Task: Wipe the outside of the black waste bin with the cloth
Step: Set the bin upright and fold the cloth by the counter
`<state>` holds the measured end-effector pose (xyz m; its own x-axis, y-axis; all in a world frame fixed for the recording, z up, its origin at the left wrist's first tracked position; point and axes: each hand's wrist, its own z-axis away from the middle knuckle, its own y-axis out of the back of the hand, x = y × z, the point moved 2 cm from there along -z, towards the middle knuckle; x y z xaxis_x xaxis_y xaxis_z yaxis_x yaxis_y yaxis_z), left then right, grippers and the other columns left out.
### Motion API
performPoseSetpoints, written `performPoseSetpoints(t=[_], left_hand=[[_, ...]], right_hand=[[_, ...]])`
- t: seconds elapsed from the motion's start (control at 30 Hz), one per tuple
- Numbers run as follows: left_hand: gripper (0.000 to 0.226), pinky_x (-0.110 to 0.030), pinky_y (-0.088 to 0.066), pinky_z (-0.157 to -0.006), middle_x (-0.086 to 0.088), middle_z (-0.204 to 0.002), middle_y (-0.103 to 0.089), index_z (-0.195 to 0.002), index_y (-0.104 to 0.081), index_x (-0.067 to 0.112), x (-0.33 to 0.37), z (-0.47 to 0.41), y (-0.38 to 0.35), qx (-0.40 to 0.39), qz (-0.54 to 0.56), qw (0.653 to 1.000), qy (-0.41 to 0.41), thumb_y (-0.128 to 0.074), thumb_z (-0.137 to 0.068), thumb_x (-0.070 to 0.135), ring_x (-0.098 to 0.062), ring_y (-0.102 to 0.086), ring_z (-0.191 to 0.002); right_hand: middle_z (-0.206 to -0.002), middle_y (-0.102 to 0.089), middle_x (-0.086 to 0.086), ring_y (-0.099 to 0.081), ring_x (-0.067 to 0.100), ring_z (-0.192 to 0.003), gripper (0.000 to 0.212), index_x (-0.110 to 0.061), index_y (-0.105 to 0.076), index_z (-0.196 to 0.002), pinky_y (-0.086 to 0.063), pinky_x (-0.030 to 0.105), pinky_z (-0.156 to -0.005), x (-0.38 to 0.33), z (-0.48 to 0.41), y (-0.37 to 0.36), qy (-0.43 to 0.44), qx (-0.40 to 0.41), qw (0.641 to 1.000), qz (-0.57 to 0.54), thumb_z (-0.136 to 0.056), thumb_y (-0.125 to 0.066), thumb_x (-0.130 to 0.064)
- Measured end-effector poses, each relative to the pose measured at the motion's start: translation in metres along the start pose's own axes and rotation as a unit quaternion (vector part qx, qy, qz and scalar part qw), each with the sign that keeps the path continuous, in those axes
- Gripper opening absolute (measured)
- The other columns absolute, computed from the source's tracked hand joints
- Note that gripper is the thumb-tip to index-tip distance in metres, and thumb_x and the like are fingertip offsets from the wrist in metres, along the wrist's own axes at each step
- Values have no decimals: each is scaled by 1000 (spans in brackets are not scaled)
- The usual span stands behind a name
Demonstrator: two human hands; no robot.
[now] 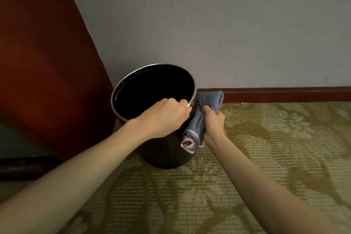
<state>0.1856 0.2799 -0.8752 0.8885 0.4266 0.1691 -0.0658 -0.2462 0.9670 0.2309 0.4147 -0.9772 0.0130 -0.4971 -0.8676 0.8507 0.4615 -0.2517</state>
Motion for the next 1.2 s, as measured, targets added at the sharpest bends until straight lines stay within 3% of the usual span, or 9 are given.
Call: performPoseSetpoints(t=[0.17,0.3,0.37,0.57,0.73,0.87,1.0,1.1,1.2], left_hand=[[31,-38,-36,-57,-19,-89,-66,-96,-54,8,32,-10,-17,10,-80,995,-62,-32,-100,30,-41,-64,-81],[34,-41,-49,-65,-16,-89,-66,-94,-51,13,24,-4,-13,25,-51,998,-20,-26,-100,35,-38,-63,-80],[32,-48,-50,-68,-14,-91,-65,-97,-51,12,24,0,-9,41,3,999,-10,-26,-100,32,-37,-63,-82],[41,-36,-45,-100,-2,-136,-49,-141,-38,13,9,10,-2,76,166,982,43,-36,-100,18,-18,-50,-123],[45,-29,-42,-100,4,-128,-54,-137,-42,18,-3,0,37,122,421,882,170,-53,-94,22,-11,-52,-117],[40,-33,-45,-95,5,-128,-52,-129,-45,27,-4,-10,79,112,543,815,170,-56,-91,30,-10,-52,-116],[19,-32,-46,-85,8,-108,-65,-110,-56,29,-5,-10,105,47,611,774,158,-56,-91,27,-10,-59,-105],[18,-36,-51,-88,-3,-100,-67,-107,-59,16,-15,-4,120,69,637,748,172,-58,-89,14,-17,-64,-96],[21,-39,-52,-88,-11,-100,-64,-108,-59,8,-22,-2,141,100,617,758,187,-58,-88,4,-23,-64,-92]], right_hand=[[-76,-67,14,-68,22,-62,13,-1,-60,-94,-53,30,-54,-12,-3,28,-18,-16,999,-34,-81,-60,-4],[-75,-68,15,-66,27,-68,11,-3,-61,-85,-56,38,-66,-33,7,26,5,-46,999,-23,-74,-62,-1],[-67,-68,11,-65,24,-62,10,-3,-61,-82,-54,31,-58,-49,13,26,31,-59,998,-14,-73,-62,-1],[-49,-64,2,-62,14,-45,10,0,-61,-81,-46,21,-43,-106,32,27,105,-112,988,21,-71,-64,-2],[-50,-64,1,-62,14,-46,4,-3,-60,-72,-47,21,-44,-147,63,15,182,-179,965,59,-73,-63,0],[-61,-66,2,-64,14,-58,11,-4,-60,-75,-51,25,-52,-162,92,-2,241,-251,924,156,-70,-67,3],[-84,-63,15,-62,22,-76,37,9,-54,-101,-53,35,-67,-170,115,-25,241,-310,893,219,-67,-69,6],[-90,-61,17,-60,26,-81,43,8,-50,-107,-52,43,-76,-173,123,-43,219,-326,888,240,-69,-68,8],[-97,-63,21,-62,29,-88,43,5,-53,-111,-50,46,-84,-183,126,-60,200,-347,875,273,-71,-67,7]])
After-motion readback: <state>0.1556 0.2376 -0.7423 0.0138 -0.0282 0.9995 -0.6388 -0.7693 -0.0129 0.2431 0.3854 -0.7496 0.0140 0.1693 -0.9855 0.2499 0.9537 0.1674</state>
